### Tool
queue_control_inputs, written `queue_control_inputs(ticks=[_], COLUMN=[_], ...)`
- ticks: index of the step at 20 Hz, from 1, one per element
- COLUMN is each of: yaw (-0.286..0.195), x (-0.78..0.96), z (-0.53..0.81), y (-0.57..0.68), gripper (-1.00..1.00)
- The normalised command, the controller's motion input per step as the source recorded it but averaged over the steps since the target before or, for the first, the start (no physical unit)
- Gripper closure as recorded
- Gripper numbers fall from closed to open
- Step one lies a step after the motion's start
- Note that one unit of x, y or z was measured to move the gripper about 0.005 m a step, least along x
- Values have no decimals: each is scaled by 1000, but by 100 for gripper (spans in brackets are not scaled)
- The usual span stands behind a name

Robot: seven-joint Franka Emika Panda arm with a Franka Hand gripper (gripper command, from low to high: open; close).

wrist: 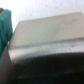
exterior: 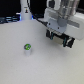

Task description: Open the kcup holder, insert the kcup into the holder, and close the kcup holder

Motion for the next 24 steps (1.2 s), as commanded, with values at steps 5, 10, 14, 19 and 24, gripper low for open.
queue_control_inputs(ticks=[5,10,14,19,24], yaw=[-218,-282,-286,-283,-280], x=[5,-18,-102,-91,-152], z=[414,341,216,58,1], y=[-445,-375,-390,-457,-457], gripper=[-100,-100,-100,-100,-100])
